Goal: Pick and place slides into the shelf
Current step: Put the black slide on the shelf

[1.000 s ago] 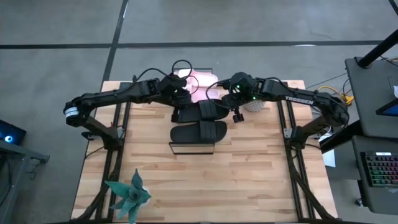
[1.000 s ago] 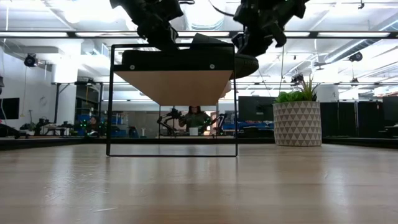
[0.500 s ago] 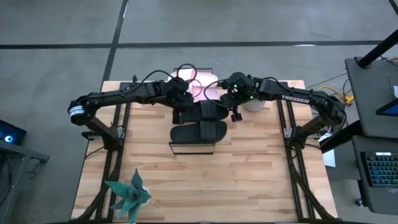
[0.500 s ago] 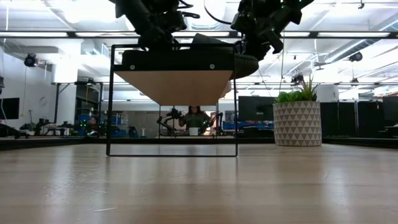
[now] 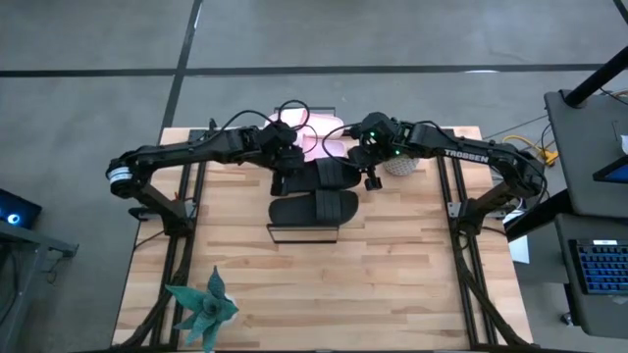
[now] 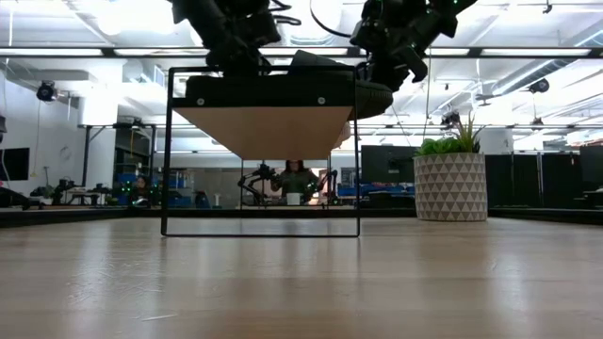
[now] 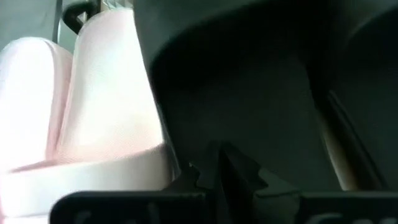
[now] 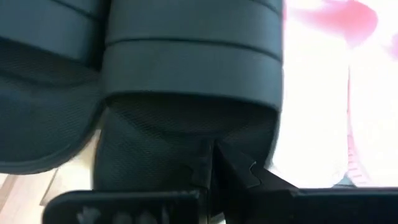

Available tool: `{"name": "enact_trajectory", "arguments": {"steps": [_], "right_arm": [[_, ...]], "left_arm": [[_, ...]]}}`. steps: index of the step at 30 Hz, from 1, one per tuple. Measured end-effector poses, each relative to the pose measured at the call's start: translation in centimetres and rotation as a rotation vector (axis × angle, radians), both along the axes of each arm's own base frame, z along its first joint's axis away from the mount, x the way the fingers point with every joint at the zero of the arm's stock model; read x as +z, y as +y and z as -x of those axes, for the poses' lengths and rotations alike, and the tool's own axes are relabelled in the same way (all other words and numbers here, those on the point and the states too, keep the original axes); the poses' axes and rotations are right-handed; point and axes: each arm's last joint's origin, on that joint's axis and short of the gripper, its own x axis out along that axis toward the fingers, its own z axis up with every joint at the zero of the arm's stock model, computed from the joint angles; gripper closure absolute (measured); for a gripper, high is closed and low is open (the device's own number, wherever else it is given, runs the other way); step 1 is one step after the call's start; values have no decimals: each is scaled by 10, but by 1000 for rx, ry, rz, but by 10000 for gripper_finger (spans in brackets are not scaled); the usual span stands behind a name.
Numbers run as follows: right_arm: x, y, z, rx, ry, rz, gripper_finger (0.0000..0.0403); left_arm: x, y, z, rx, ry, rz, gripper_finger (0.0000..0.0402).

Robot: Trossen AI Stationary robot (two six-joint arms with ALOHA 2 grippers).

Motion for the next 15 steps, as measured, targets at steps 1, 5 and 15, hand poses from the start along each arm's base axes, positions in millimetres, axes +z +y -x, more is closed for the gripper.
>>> {"name": "enact_trajectory", "arguments": {"steps": [1,5,15], "right_arm": [[1,0,0,-2,-4,3,394],[3,-1,0,-2,-9,6,394],[16,-3,-6,-20,-92,22,394]], "left_arm": [[3,0,1,0,-8,-3,402],[15,-3,8,0,-48,-16,401],[62,-17,48,15,-224,-55,335]]}}
